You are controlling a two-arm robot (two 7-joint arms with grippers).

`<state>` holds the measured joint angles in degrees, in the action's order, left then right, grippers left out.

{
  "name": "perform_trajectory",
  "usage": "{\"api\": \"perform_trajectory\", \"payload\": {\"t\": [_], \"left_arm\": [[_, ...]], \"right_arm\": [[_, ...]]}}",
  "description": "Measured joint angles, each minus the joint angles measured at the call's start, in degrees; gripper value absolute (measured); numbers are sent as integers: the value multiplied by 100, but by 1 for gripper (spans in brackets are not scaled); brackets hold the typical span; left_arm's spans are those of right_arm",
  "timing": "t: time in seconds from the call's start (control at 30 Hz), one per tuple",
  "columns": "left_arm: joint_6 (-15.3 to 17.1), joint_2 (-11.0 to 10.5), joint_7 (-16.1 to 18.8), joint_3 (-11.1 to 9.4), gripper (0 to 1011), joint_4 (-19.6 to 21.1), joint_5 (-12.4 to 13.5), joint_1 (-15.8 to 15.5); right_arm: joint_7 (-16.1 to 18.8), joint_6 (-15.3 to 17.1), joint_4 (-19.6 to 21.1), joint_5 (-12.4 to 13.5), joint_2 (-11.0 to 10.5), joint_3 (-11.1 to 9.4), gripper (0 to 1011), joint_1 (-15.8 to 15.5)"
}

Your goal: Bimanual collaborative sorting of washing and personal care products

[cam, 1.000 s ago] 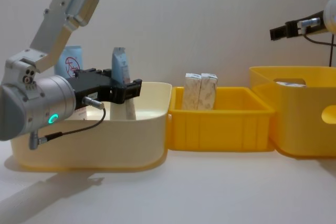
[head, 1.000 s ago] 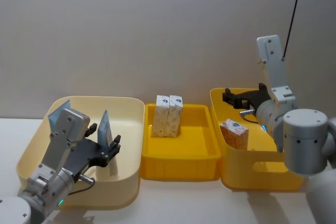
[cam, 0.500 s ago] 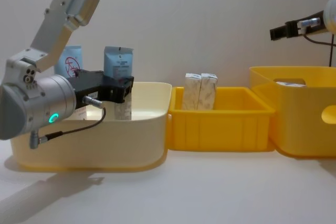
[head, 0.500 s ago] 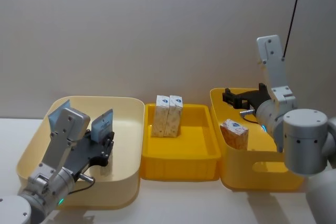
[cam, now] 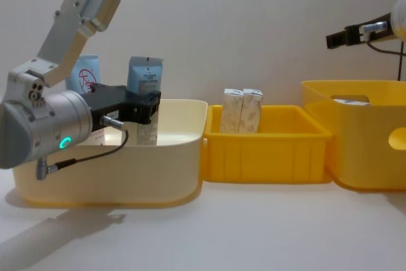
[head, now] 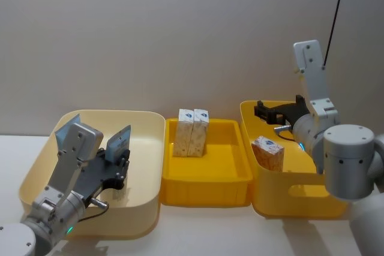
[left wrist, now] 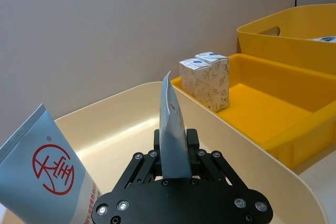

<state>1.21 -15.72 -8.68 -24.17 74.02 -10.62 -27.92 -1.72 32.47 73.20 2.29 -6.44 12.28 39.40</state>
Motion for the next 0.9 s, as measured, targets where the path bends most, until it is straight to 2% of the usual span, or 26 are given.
{"api": "perform_trajectory", "payload": {"t": [0.9], "left_arm": [[1, 0, 0, 0, 238, -6, 0, -4]], "right_arm": [[0, 0, 0, 0, 0, 0, 1001, 0]]}}
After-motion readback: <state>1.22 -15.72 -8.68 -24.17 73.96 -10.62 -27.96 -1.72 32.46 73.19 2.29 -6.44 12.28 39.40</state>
